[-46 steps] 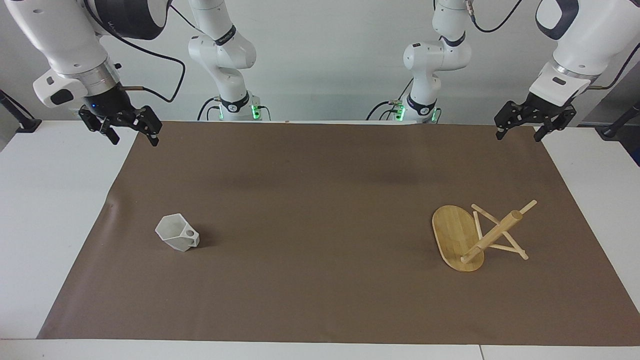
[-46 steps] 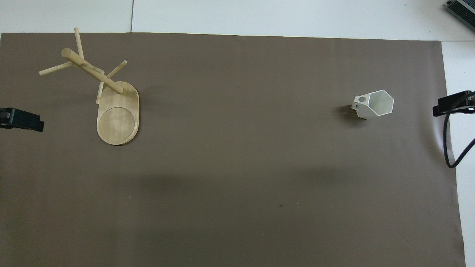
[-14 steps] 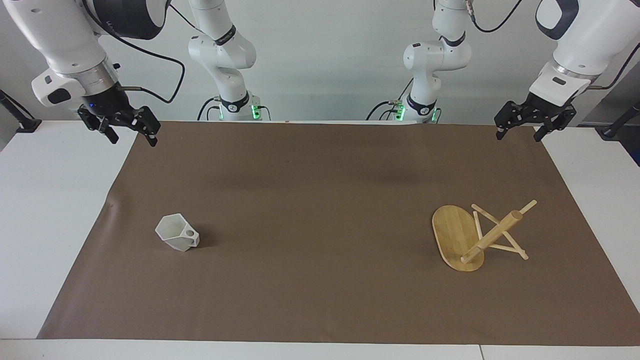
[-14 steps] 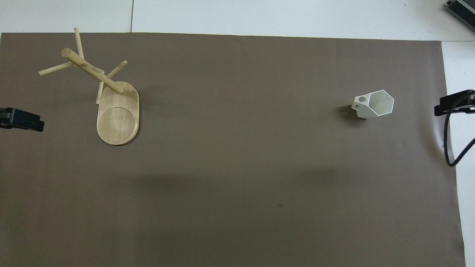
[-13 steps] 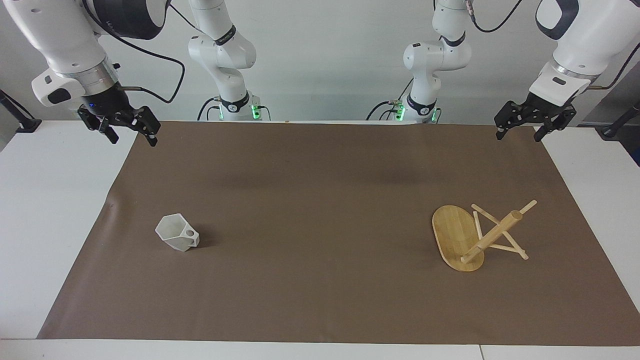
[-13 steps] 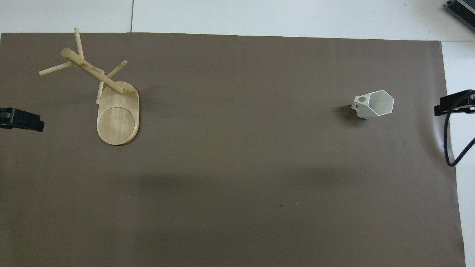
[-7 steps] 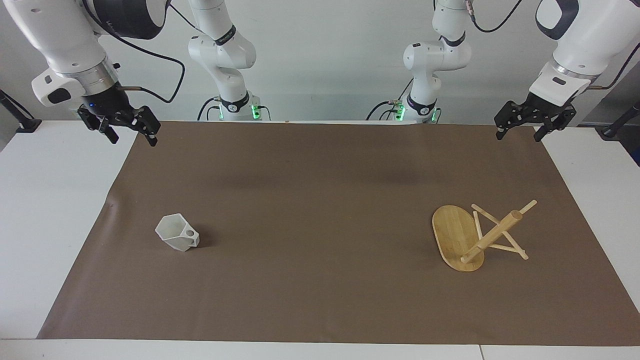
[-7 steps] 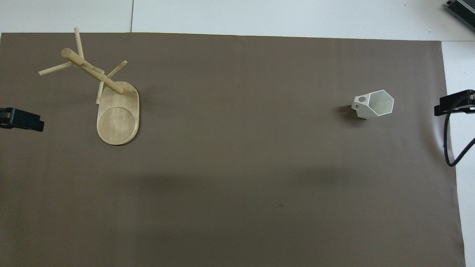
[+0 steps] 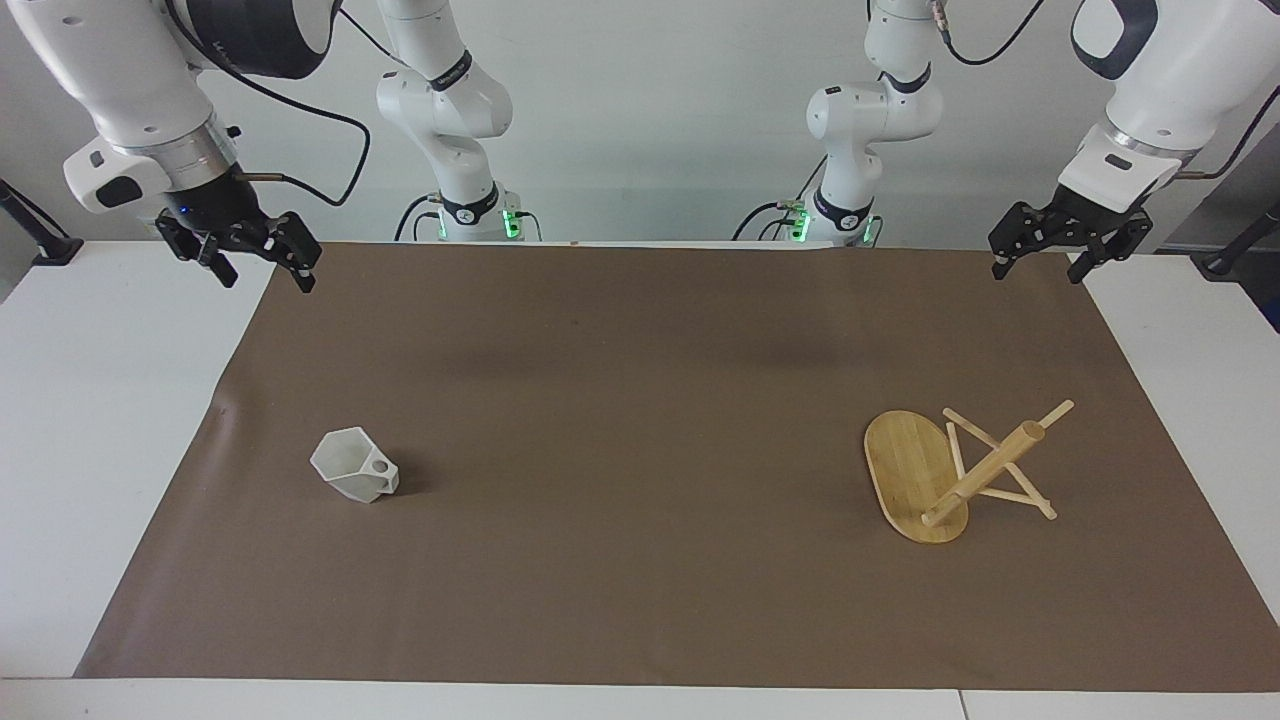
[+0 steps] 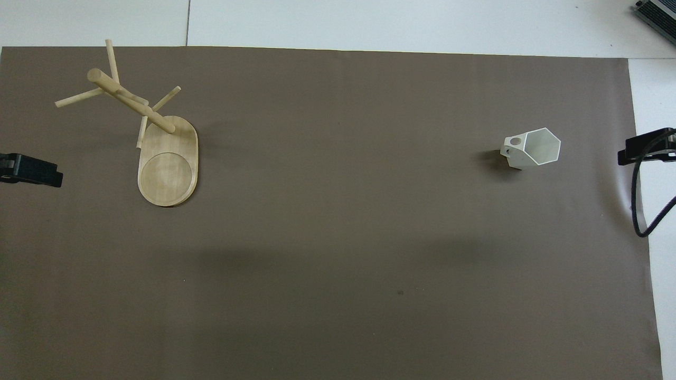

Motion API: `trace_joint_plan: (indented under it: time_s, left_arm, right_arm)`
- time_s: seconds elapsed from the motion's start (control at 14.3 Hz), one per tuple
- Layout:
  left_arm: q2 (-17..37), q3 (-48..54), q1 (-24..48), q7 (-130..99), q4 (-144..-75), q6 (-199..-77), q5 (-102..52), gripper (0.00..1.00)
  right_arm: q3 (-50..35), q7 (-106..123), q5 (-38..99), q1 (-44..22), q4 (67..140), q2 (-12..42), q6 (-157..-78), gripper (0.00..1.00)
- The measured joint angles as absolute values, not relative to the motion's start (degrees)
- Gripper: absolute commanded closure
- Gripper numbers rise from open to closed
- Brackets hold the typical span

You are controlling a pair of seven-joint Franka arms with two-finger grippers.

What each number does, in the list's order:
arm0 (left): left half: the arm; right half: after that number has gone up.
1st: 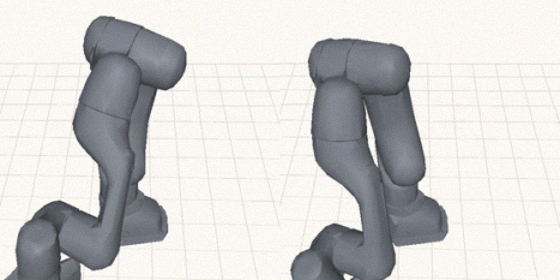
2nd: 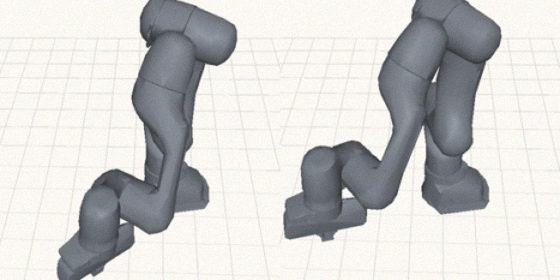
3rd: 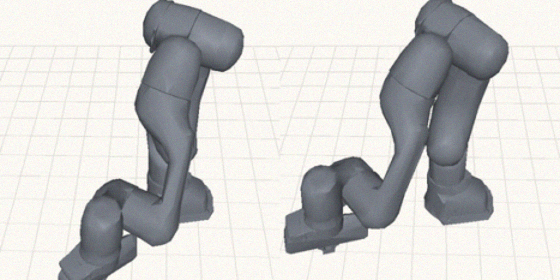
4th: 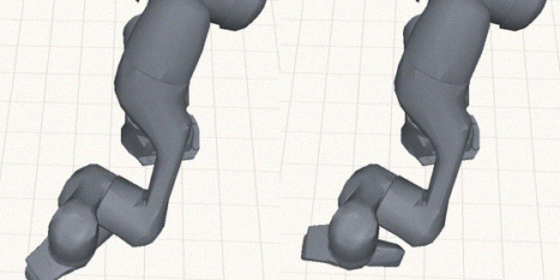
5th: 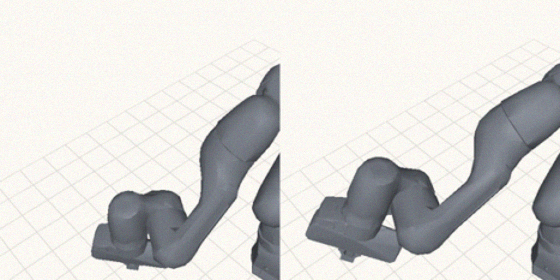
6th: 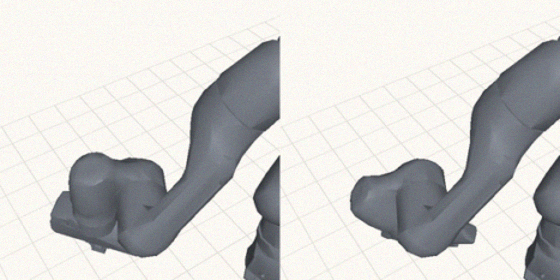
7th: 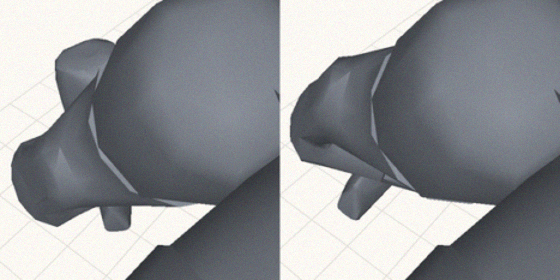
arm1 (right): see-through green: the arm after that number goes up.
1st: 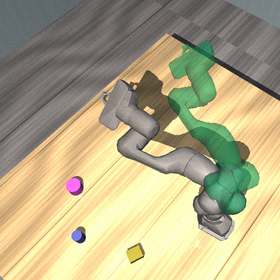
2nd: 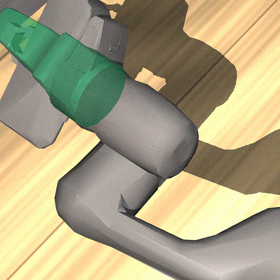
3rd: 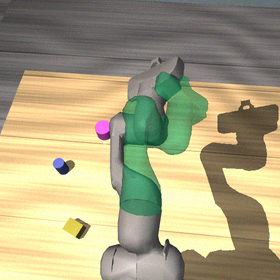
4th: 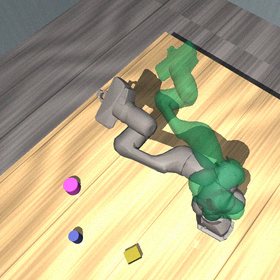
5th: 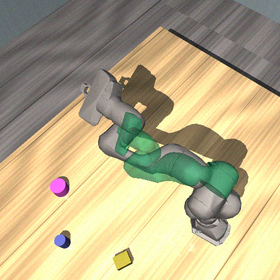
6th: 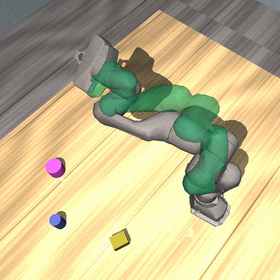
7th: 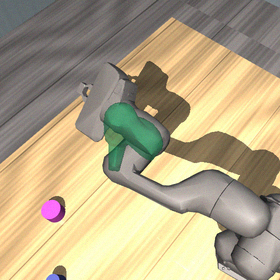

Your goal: Hang cup on rack

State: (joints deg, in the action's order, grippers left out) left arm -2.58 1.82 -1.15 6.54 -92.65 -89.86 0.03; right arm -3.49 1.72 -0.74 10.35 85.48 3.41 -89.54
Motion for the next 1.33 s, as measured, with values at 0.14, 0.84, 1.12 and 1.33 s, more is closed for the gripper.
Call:
trace_joint_plan:
  time_s: [0.14, 0.84, 1.12, 1.33]
  left_arm:
    - [-2.6, 1.8, -1.2, 6.5, -92.7, -89.9, 0.0, 0.0]
    - [-2.6, 1.8, -1.2, 6.5, -92.7, -89.9, 0.0, 0.0]
    - [-2.6, 1.8, -1.2, 6.5, -92.7, -89.9, 0.0, 0.0]
    - [-2.6, 1.8, -1.2, 6.5, -92.7, -89.9, 0.0, 0.0]
  right_arm:
    - [-3.5, 1.7, -0.7, 10.3, 85.5, 3.4, -89.5, 0.0]
    - [-3.5, 1.7, -0.7, 10.8, 97.1, 2.4, -106.2, 0.0]
    - [-3.2, 2.1, -0.7, 11.5, 99.6, 6.4, -112.8, 0.0]
    - [-3.1, 3.8, -0.7, 12.6, 99.9, 11.1, -118.2, 0.0]
